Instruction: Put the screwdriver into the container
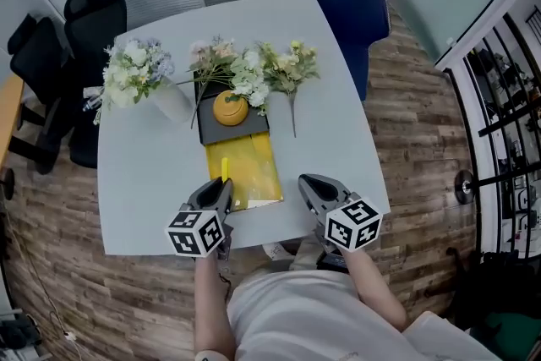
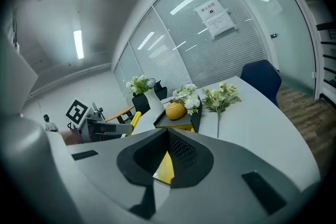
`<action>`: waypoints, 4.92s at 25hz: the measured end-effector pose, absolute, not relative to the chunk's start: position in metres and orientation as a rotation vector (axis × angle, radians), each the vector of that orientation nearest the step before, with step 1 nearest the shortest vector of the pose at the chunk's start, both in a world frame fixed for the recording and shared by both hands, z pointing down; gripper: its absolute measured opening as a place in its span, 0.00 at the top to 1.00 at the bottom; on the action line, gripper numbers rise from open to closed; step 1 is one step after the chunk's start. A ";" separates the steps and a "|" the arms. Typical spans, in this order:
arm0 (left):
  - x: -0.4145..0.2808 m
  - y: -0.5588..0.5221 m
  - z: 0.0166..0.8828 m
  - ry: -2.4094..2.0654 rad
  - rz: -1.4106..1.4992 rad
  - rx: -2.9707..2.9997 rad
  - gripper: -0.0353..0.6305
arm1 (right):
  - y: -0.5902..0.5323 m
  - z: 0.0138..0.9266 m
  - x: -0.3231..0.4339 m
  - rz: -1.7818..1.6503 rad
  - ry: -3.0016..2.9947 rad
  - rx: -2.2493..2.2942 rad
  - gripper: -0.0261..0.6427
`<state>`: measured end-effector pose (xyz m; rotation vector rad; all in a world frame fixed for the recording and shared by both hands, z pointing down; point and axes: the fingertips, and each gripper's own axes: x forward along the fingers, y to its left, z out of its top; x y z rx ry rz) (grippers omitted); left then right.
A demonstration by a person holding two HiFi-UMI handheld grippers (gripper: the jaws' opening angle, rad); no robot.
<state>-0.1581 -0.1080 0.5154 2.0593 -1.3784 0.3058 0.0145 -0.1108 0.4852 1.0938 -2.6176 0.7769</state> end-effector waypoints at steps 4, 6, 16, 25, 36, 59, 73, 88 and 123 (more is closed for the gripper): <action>-0.157 -0.109 0.514 -1.375 0.307 2.066 0.84 | -0.113 0.484 0.014 0.773 -2.621 1.095 0.94; -0.158 -0.109 0.511 -1.379 0.303 2.067 0.84 | -0.114 0.483 0.012 0.771 -2.626 1.090 0.94; -0.165 -0.120 0.507 -1.415 0.309 2.057 0.84 | -0.133 0.479 -0.003 0.748 -2.675 1.018 0.94; -0.166 -0.137 0.519 -1.408 0.331 2.033 0.84 | -0.153 0.492 -0.002 0.777 -2.653 1.003 0.94; -0.166 -0.149 0.549 -1.367 0.386 1.979 0.84 | -0.170 0.514 -0.007 0.825 -2.607 0.970 0.94; -0.152 -0.164 0.602 -1.253 0.525 1.932 0.84 | -0.194 0.548 -0.010 0.888 -2.528 0.941 0.94; -0.140 -0.172 0.630 -1.183 0.651 1.934 0.84 | -0.204 0.565 -0.010 0.928 -2.490 0.934 0.94; -0.128 -0.173 0.656 -1.121 0.814 1.934 0.84 | -0.214 0.577 -0.005 0.958 -2.460 0.936 0.94; -0.128 -0.177 0.647 -1.180 0.897 2.003 0.78 | -0.203 0.548 0.012 0.882 -2.490 1.015 0.94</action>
